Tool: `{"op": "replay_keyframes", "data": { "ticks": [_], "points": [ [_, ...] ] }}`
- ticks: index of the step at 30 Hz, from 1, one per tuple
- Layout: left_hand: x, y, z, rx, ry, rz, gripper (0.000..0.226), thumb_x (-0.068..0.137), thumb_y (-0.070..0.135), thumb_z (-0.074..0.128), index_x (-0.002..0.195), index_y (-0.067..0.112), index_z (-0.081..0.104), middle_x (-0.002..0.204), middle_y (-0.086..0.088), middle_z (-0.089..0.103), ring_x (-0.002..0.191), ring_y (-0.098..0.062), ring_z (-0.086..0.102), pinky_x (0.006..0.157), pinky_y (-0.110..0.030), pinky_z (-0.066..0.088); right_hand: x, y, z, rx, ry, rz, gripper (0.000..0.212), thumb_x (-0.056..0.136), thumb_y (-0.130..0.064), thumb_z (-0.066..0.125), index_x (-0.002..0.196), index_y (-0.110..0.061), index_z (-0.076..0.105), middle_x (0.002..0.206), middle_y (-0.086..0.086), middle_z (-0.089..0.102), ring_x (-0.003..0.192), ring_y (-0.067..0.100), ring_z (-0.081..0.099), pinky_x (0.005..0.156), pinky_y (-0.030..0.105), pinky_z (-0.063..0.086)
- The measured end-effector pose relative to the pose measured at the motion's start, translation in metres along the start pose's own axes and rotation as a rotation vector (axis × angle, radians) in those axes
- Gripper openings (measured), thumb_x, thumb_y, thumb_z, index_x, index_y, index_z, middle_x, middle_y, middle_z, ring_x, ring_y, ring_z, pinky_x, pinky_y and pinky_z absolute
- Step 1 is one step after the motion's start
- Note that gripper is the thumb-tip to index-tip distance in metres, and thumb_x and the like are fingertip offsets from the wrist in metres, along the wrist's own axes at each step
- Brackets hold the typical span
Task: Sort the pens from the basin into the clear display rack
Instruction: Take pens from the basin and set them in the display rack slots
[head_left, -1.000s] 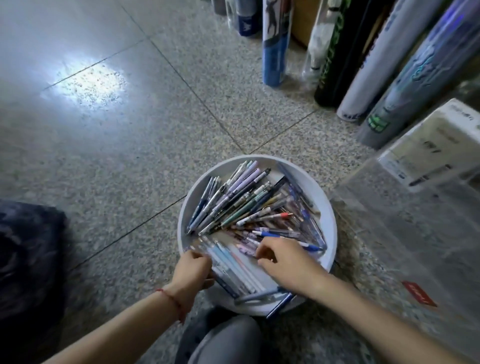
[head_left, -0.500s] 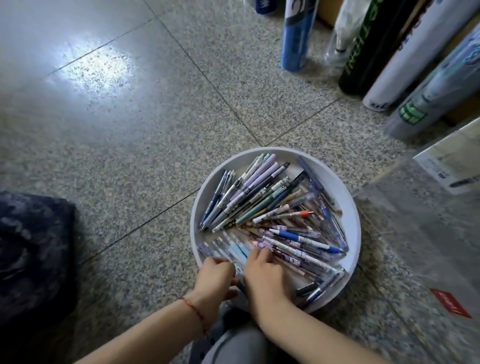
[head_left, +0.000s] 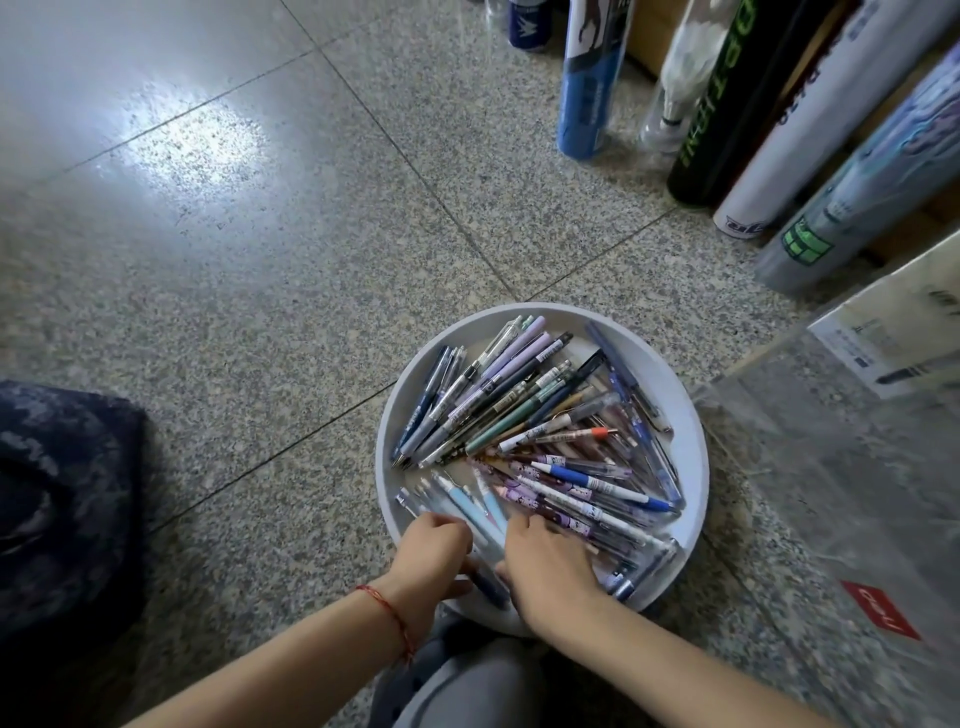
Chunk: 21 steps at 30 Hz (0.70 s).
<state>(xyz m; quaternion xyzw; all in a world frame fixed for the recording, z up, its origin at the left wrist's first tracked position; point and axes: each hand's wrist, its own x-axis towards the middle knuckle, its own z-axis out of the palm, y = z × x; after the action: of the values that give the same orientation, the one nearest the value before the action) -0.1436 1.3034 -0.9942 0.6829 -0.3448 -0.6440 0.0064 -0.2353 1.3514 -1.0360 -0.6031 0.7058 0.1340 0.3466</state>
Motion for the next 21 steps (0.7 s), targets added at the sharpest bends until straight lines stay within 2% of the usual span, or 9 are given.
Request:
{"op": "replay_keyframes", "data": {
  "ticks": [4, 7, 10, 11, 12, 13, 15, 18, 21],
  "points": [
    [0.002, -0.003, -0.002, 0.003, 0.042, -0.019, 0.028, 0.089, -0.004, 0.035, 0.067, 0.009, 0.046, 0.059, -0.007, 0.048, 0.048, -0.015, 0.053, 0.055, -0.025, 0.039, -0.005, 0.005, -0.012, 0.065, 0.025, -0.064, 0.044, 0.099, -0.029, 0.04, 0.134, -0.003, 0.032, 0.132, 0.016, 0.043, 0.112, 0.031, 0.055, 0.078, 0.035, 0.043],
    [0.003, -0.006, -0.003, -0.02, 0.027, -0.043, 0.019, 0.088, -0.002, 0.037, 0.083, 0.005, 0.054, 0.069, -0.007, 0.051, 0.059, -0.016, 0.053, 0.055, -0.026, 0.042, -0.009, 0.007, -0.016, 0.174, 0.025, -0.127, 0.039, 0.099, -0.032, 0.039, 0.13, -0.007, 0.037, 0.127, 0.011, 0.047, 0.108, 0.031, 0.056, 0.074, 0.035, 0.04],
    [0.0, -0.002, -0.001, -0.094, -0.034, -0.004, 0.022, 0.087, 0.001, 0.039, 0.08, 0.006, 0.06, 0.063, -0.005, 0.054, 0.054, -0.013, 0.053, 0.055, -0.025, 0.044, -0.01, 0.01, -0.019, 0.648, -0.099, -0.112, 0.032, 0.097, -0.033, 0.044, 0.121, -0.014, 0.05, 0.114, 0.011, 0.062, 0.097, 0.026, 0.063, 0.079, 0.039, 0.052],
    [-0.002, 0.001, 0.0, -0.141, -0.077, 0.019, 0.021, 0.086, 0.001, 0.039, 0.079, 0.006, 0.059, 0.064, -0.006, 0.054, 0.055, -0.014, 0.053, 0.056, -0.026, 0.045, -0.01, 0.011, -0.022, 0.869, -0.179, -0.107, 0.028, 0.097, -0.029, 0.046, 0.118, -0.014, 0.053, 0.111, 0.013, 0.065, 0.09, 0.02, 0.067, 0.076, 0.038, 0.056],
    [-0.005, 0.004, 0.002, -0.181, -0.135, 0.043, 0.017, 0.084, 0.001, 0.04, 0.082, 0.004, 0.057, 0.067, -0.009, 0.056, 0.057, -0.017, 0.053, 0.055, -0.026, 0.045, -0.013, 0.014, -0.026, 1.03, -0.263, -0.109, 0.022, 0.098, -0.025, 0.047, 0.113, -0.012, 0.055, 0.109, 0.015, 0.065, 0.079, 0.009, 0.068, 0.066, 0.028, 0.057],
    [-0.007, 0.008, 0.003, -0.21, -0.204, 0.069, 0.013, 0.083, 0.003, 0.043, 0.088, 0.003, 0.055, 0.073, -0.012, 0.057, 0.06, -0.019, 0.052, 0.054, -0.027, 0.045, -0.017, 0.017, -0.033, 1.113, -0.33, -0.113, 0.016, 0.099, -0.023, 0.045, 0.104, -0.012, 0.055, 0.103, 0.017, 0.066, 0.063, 0.0, 0.064, 0.053, 0.017, 0.051],
    [-0.013, 0.012, 0.005, -0.237, -0.324, 0.108, 0.019, 0.081, 0.008, 0.052, 0.1, 0.002, 0.054, 0.08, -0.015, 0.057, 0.061, -0.021, 0.052, 0.051, -0.027, 0.042, -0.026, 0.023, -0.046, 1.176, -0.416, -0.122, 0.019, 0.1, -0.026, 0.041, 0.092, -0.013, 0.052, 0.082, 0.009, 0.063, 0.044, -0.003, 0.053, 0.043, 0.013, 0.034],
    [-0.021, 0.017, 0.008, -0.273, -0.468, 0.12, 0.027, 0.084, 0.021, 0.054, 0.105, 0.004, 0.056, 0.078, -0.01, 0.063, 0.057, -0.02, 0.056, 0.045, -0.027, 0.046, -0.033, 0.035, -0.056, 1.25, -0.475, -0.153, 0.025, 0.1, -0.029, 0.039, 0.101, -0.008, 0.052, 0.085, 0.011, 0.058, 0.058, 0.007, 0.054, 0.048, 0.015, 0.037],
    [-0.035, 0.025, 0.017, -0.256, -0.522, 0.154, 0.033, 0.078, 0.026, 0.054, 0.102, 0.003, 0.056, 0.077, -0.008, 0.066, 0.065, -0.021, 0.06, 0.059, -0.033, 0.053, -0.043, 0.045, -0.071, 1.176, -0.488, -0.152, 0.032, 0.1, -0.036, 0.038, 0.102, -0.009, 0.053, 0.087, 0.008, 0.061, 0.064, 0.01, 0.057, 0.055, 0.018, 0.047]
  ]
}}
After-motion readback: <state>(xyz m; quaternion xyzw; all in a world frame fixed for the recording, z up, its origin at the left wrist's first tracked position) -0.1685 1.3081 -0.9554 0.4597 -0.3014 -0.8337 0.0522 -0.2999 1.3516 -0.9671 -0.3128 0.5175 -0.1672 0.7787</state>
